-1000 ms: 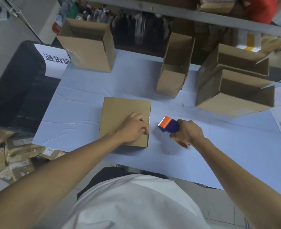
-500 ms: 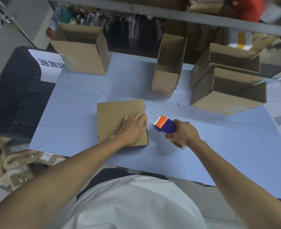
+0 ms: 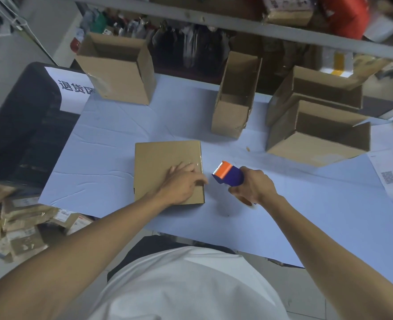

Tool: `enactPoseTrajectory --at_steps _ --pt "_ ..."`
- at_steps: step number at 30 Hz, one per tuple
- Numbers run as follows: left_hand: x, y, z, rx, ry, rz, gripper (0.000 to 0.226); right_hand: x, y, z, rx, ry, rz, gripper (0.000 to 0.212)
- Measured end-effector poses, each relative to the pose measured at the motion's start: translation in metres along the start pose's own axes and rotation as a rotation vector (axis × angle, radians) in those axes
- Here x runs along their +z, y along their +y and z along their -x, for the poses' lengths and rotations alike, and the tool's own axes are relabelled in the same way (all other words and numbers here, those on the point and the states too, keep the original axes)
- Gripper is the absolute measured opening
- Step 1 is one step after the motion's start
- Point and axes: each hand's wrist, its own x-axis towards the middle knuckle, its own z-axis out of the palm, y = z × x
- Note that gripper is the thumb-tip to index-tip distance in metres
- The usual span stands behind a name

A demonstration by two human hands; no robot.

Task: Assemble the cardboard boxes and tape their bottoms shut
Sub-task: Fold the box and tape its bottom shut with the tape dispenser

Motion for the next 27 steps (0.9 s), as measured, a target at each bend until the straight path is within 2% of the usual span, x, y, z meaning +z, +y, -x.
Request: enactPoseTrajectory --at_steps 5,8,13,17,20,22,23,25,27 --pt "-0.003 0.007 -0.011 -0.083 0.11 -0.044 0.002 -0.003 0.0 -0.002 -0.056 0.002 0.075 0.058" --pt "0.006 0.016 -0.018 -0.208 0.146 -0.074 0.018 -0.002 -0.002 -0.003 -0.086 0.05 0.121 0.067" --pt "0.024 0.022 -0.022 -0.312 0.212 -0.145 0.025 0.0 -0.005 -0.003 -0.121 0.17 0.148 0.081" --pt "0.031 0.023 -0.019 -0.312 0.267 -0.148 0.025 0.001 -0.002 -0.007 -0.217 0.281 0.187 0.064" --pt "0.033 0.02 -0.018 -0.292 0.281 -0.127 0.022 0.016 0.0 -0.007 -0.201 0.189 0.141 0.064" --pt "0.033 0.017 -0.014 -0.239 0.294 -0.1 0.023 0.026 0.003 -0.004 -0.175 0.101 0.082 0.058" --pt "0.032 0.015 -0.011 -0.206 0.3 -0.084 0.023 0.029 0.001 -0.002 -0.174 0.11 0.1 0.055" --pt "0.03 0.01 -0.001 -0.148 0.295 -0.075 0.023 0.029 -0.008 -0.002 -0.213 0.247 0.216 0.044" --pt "0.026 0.003 0.008 -0.089 0.276 -0.106 0.022 0.017 -0.027 -0.008 -0.369 0.381 0.218 0.035"
